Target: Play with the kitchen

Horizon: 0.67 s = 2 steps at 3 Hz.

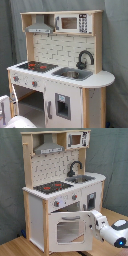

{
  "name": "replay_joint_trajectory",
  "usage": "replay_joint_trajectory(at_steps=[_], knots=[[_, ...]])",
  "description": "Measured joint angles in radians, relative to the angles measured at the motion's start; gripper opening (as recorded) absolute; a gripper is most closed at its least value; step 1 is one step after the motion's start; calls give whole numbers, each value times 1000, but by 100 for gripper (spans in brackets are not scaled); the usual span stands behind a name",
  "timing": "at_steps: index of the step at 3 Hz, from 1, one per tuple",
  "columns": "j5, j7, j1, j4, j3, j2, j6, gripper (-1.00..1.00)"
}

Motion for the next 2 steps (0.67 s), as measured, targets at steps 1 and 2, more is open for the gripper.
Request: replay_joint_trajectory(at_steps=[1,2], knots=[[0,0,-65,2,0,0,76,100],[0,0,-132,9,-4,0,152,100]])
